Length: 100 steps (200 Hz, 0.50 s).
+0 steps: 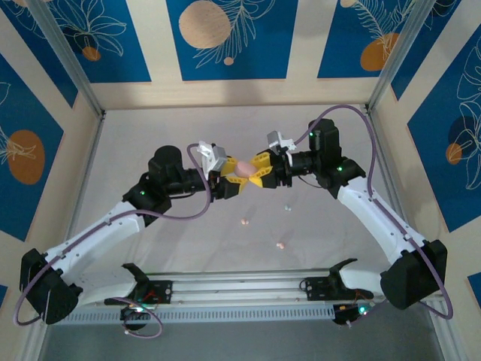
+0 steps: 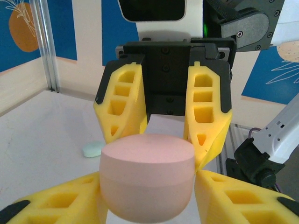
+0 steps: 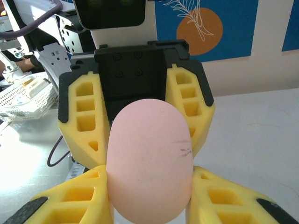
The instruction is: Insert wireless bluetooth earbuds into charging case
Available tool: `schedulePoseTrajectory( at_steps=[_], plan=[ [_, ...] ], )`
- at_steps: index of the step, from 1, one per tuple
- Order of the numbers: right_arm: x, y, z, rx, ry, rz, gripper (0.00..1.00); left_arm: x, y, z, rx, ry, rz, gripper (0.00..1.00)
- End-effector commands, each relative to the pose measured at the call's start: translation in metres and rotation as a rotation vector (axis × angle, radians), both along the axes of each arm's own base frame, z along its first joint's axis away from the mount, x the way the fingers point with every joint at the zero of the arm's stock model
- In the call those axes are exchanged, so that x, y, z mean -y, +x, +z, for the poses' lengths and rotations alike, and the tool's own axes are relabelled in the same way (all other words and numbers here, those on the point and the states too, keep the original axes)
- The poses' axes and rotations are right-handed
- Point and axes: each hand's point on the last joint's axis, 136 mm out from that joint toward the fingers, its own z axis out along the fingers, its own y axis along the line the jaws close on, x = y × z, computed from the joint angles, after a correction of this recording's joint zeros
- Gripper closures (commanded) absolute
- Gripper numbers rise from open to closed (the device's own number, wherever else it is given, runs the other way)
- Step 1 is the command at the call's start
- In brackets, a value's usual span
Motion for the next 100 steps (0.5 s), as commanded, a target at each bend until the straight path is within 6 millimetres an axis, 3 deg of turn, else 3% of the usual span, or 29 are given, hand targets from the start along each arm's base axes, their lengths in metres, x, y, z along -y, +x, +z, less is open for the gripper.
schedulePoseTrajectory(
  at_steps=[1, 100],
  plan=[
    [-0.0013, -0.0073, 0.0095, 0.021, 0.013, 0.041, 0.66, 0.0044, -0.0085, 0.0165, 0.021, -0.032, -0.049, 0.55],
    [-0.0022, -0.0066, 0.0061, 0.024, -0.006, 0.045, 0.66, 0.0043, -0.0119, 0.0199, 0.026, -0.053, -0.064, 0.49]
  ],
)
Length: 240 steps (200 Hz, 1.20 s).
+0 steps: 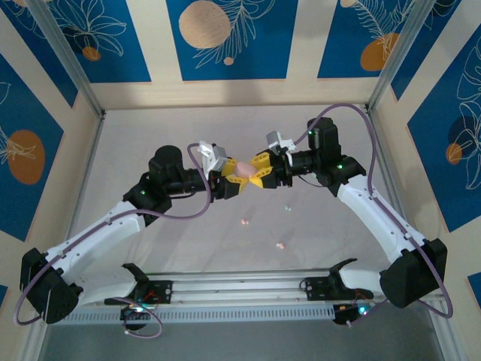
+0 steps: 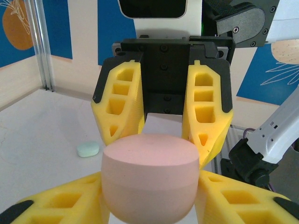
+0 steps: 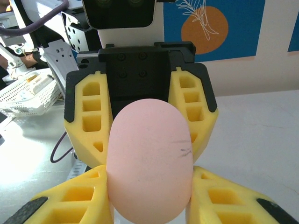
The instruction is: Insert wireless bluetooth earbuds into charging case
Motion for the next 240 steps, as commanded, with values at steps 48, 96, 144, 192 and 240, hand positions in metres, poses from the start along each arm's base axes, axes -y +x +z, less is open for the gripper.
schedulePoseTrajectory(
  at_steps=[48, 96, 144, 192, 240],
  plan=[
    [-0.002, -0.004, 0.006, 0.021, 0.007, 0.029, 0.66, 0.003, -0.010, 0.018, 0.039, -0.045, -0.049, 0.53],
    [-0.002, -0.004, 0.008, 0.018, 0.011, 0.031, 0.66, 0.005, -0.011, 0.015, 0.024, -0.030, -0.066, 0.63],
    [0.003, 0.008, 0.015, -0.043, 0.013, -0.034, 0.57, 0.006, -0.015, 0.011, 0.044, -0.024, -0.090, 0.70],
    [0.010, 0.023, 0.019, -0.180, 0.008, -0.100, 0.43, 0.004, -0.018, 0.011, 0.088, -0.052, -0.095, 0.73],
    [0.011, 0.037, 0.022, -0.288, -0.012, -0.167, 0.37, 0.004, -0.016, 0.013, 0.100, -0.078, -0.078, 0.73]
  ],
)
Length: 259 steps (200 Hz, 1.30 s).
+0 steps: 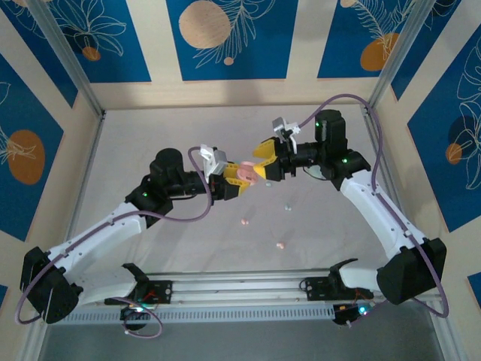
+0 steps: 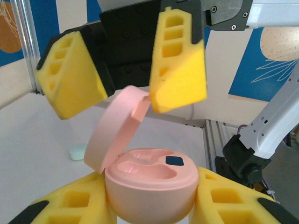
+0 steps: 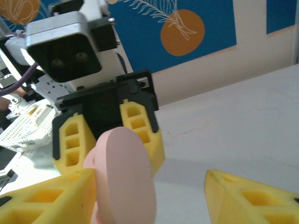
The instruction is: Insert wireless bluetooth earbuds into charging case
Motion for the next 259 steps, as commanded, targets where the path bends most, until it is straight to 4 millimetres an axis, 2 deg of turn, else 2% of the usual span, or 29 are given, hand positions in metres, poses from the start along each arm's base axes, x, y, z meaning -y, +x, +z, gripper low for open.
schedulePoseTrajectory(
  at_steps=[1, 57, 102, 152, 168, 189, 199, 213, 241, 259],
  plan=[
    [0.000, 0.010, 0.007, -0.087, -0.013, -0.054, 0.37, 0.001, -0.010, 0.019, 0.082, -0.063, -0.040, 0.73],
    [0.006, 0.027, 0.010, -0.163, -0.061, -0.192, 0.34, -0.004, -0.003, 0.025, 0.108, -0.133, 0.026, 0.73],
    [0.007, 0.018, 0.027, -0.162, -0.035, -0.180, 0.33, -0.008, 0.005, 0.030, 0.118, -0.189, 0.082, 0.72],
    [0.032, 0.032, 0.041, -0.167, -0.030, -0.420, 0.33, -0.015, 0.013, 0.033, 0.146, -0.214, 0.150, 0.72],
    [0.038, 0.028, 0.042, -0.153, -0.020, -0.430, 0.33, -0.017, 0.014, 0.034, 0.151, -0.220, 0.164, 0.72],
    [0.033, 0.011, 0.040, -0.125, -0.008, -0.341, 0.33, -0.018, 0.015, 0.037, 0.158, -0.234, 0.176, 0.72],
    [0.031, 0.010, 0.037, -0.176, -0.004, -0.331, 0.29, -0.019, 0.014, 0.039, 0.165, -0.240, 0.173, 0.72],
    [0.028, 0.011, 0.034, -0.279, -0.007, -0.307, 0.29, -0.019, 0.013, 0.042, 0.190, -0.244, 0.169, 0.71],
    [0.016, 0.025, 0.029, -0.691, -0.004, -0.293, 0.31, -0.021, 0.016, 0.048, 0.279, -0.237, 0.200, 0.71],
    [0.007, 0.022, 0.028, -0.854, 0.010, -0.206, 0.33, -0.022, 0.020, 0.052, 0.321, -0.238, 0.225, 0.71]
  ],
)
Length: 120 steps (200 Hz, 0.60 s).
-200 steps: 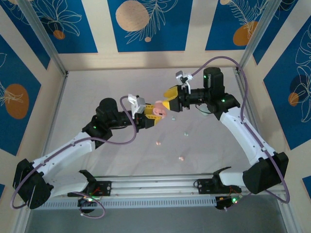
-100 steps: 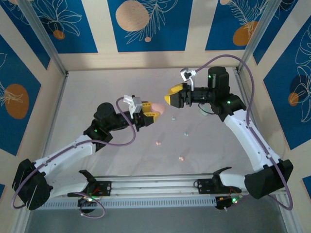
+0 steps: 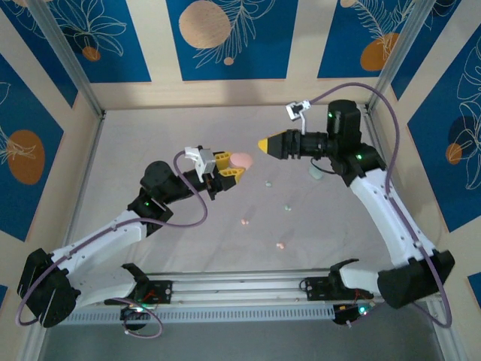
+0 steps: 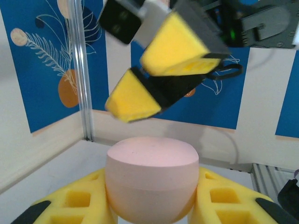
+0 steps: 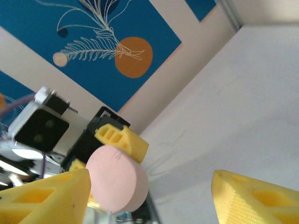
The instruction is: Insert wireless bluetooth earbuds into charging case
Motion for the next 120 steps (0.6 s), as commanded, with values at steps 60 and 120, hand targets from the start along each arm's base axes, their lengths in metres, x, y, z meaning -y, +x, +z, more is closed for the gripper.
schedulePoseTrajectory(
  at_steps=[60, 120],
  plan=[
    [-0.050, -0.027, -0.006, -0.519, 0.128, 0.235, 0.36, 0.000, 0.003, 0.028, 0.168, -0.043, 0.047, 0.70],
    [-0.059, -0.031, -0.013, -0.570, 0.130, 0.288, 0.53, -0.003, 0.007, 0.026, 0.164, -0.040, 0.076, 0.67]
  ],
)
